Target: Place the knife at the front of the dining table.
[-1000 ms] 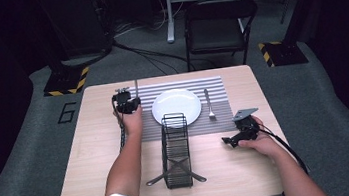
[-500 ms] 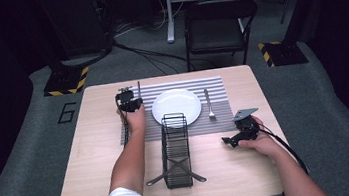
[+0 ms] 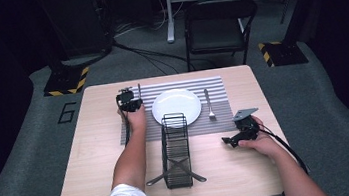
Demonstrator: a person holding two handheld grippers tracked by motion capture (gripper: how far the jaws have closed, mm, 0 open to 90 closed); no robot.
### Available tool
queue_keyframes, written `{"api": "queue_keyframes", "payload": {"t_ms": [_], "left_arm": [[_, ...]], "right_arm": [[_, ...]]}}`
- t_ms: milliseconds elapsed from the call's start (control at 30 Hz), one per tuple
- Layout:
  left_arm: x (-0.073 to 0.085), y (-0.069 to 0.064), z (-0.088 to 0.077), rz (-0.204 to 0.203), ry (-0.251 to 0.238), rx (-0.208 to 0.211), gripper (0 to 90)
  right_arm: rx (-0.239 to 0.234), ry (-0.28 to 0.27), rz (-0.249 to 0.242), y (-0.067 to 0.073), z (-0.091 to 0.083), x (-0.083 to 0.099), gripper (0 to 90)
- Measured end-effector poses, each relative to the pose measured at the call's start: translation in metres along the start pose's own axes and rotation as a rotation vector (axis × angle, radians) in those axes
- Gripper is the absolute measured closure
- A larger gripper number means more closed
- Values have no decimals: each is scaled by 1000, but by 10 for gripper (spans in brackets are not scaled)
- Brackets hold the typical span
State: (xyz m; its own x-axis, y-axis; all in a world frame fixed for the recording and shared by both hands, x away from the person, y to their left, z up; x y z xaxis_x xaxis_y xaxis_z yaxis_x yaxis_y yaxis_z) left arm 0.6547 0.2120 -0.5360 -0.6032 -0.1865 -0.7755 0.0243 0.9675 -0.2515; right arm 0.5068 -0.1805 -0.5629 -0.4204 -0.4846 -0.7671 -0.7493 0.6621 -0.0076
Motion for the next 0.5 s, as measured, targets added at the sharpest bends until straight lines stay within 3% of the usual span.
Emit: {"api": "queue_keyframes", "payload": {"t_ms": [400, 500], "left_arm": [[4, -4, 8, -41, 19, 7, 827], [5, -2, 10, -19, 28, 5, 827]], "right_arm": [[-2, 3, 0, 0, 0, 0, 0], [0, 0, 0, 0, 0, 0, 0]]}}
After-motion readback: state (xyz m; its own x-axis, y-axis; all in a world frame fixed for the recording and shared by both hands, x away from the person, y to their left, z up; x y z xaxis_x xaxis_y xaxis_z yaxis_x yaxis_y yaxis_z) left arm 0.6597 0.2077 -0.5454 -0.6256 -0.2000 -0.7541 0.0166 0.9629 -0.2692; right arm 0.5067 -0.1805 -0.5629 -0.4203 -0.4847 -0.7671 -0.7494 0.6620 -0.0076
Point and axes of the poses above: each handheld gripper's, and its own axes: z roughly forward along the jaws, x roughly out of its underside, y roughly to its left, the point moved 5 cm from there along z, roughly forward along the jaws, and after that the axes turned 5 degrees about -y, right-handed, at the moved point
